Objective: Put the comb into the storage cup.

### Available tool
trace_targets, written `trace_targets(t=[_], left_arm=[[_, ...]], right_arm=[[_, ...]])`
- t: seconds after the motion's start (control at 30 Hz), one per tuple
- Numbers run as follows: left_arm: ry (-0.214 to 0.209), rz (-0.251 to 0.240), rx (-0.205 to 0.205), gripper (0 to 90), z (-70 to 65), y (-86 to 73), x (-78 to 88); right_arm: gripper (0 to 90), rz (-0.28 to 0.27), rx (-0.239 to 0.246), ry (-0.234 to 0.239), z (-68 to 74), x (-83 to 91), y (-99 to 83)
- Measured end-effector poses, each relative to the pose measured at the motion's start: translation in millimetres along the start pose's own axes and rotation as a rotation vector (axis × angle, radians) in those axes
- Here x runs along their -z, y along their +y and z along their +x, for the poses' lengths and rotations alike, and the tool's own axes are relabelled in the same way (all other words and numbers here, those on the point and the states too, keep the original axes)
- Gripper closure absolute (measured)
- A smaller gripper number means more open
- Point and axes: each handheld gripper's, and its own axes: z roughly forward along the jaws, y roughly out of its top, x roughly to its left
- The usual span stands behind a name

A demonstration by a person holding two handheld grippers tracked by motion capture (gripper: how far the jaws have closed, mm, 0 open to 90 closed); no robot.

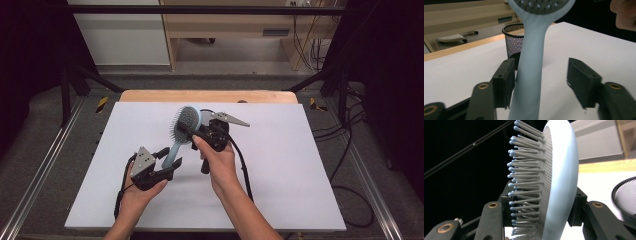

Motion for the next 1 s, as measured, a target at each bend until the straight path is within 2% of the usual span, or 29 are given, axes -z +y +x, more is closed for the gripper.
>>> trace_targets(t=[0.07, 0.13, 0.23, 0.33, 0.4, 0.5, 0.53, 0.6, 0.67, 0.77, 0.9, 1.0], left_arm=[[0.008, -0.012, 0.004, 32.3, 1.5, -0.4, 3.7], [0.016, -0.018, 0.024, 25.8, 5.3, -2.5, 8.0], [0.070, -0.018, 0.049, 14.0, 14.2, -6.9, 15.5], [0.101, -0.037, 0.094, 9.0, 26.8, -11.4, 24.0], [0.127, -0.054, 0.097, 6.8, 33.6, -14.5, 30.5], [0.178, -0.086, 0.078, 4.1, 44.3, -18.9, 36.5], [0.207, -0.094, 0.074, 3.9, 48.0, -20.7, 36.8], [0.242, -0.099, 0.097, 3.9, 55.4, -23.5, 37.3], [0.254, -0.101, 0.120, 4.0, 60.7, -25.7, 38.9], [0.251, -0.100, 0.118, 4.2, 65.4, -28.6, 41.4], [0.266, -0.107, 0.131, 4.3, 70.4, -30.1, 44.0], [0.250, -0.112, 0.138, 3.8, 71.8, -30.8, 44.8]], right_arm=[[52.6, -0.005, 0.006, -0.011, -1.1, -0.1, 5.7], [52.5, -0.010, 0.009, -0.020, -2.0, -0.4, 10.9], [52.5, -0.007, 0.027, -0.038, -3.9, -2.2, 16.7], [52.4, 0.001, 0.040, -0.050, -6.4, -5.8, 19.6], [52.4, 0.005, 0.038, -0.055, -8.1, -7.5, 20.5], [52.4, 0.007, 0.038, -0.057, -10.6, -9.4, 21.8], [52.3, 0.009, 0.038, -0.054, -11.3, -10.2, 22.1], [52.3, 0.013, 0.035, -0.053, -13.2, -12.4, 21.8], [52.3, 0.013, 0.031, -0.058, -15.6, -15.1, 21.3], [52.3, 0.004, 0.015, -0.059, -19.2, -18.1, 21.7], [52.3, -0.020, -0.003, -0.062, -21.3, -19.3, 23.4], [52.2, -0.030, -0.003, -0.066, -21.6, -19.4, 26.2]])
